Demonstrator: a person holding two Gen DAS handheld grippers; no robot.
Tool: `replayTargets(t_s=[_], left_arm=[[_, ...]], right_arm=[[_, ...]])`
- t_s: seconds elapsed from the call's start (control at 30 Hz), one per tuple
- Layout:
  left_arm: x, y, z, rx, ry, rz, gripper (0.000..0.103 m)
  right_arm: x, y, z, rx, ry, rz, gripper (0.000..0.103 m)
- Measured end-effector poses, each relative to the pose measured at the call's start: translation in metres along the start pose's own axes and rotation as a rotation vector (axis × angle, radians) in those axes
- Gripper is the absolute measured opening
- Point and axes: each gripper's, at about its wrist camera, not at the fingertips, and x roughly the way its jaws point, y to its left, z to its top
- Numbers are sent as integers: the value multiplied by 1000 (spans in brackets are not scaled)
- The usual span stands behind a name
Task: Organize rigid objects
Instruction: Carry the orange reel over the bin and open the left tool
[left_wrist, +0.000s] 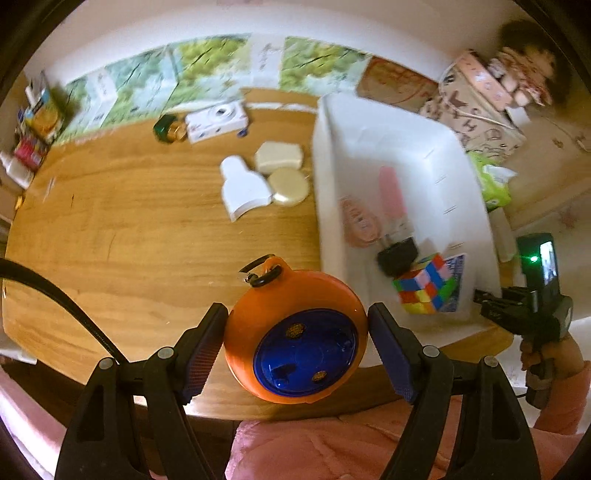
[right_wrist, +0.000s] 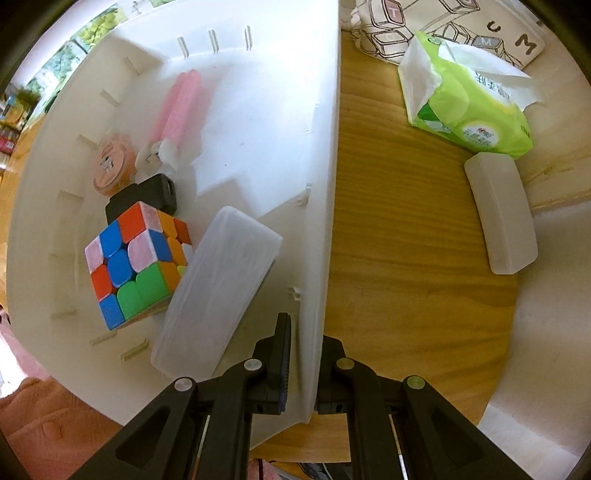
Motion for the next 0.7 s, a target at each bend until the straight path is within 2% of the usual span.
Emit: replayTargets(t_s=[0.17, 0.7], left_arm=[[-4, -21, 4, 36, -36, -17, 80], [13, -84, 14, 197, -150, -171, 80]], right_arm=[[-2, 6, -5, -30, -1, -4, 9], [6, 30, -12, -142, 21, 15, 9]])
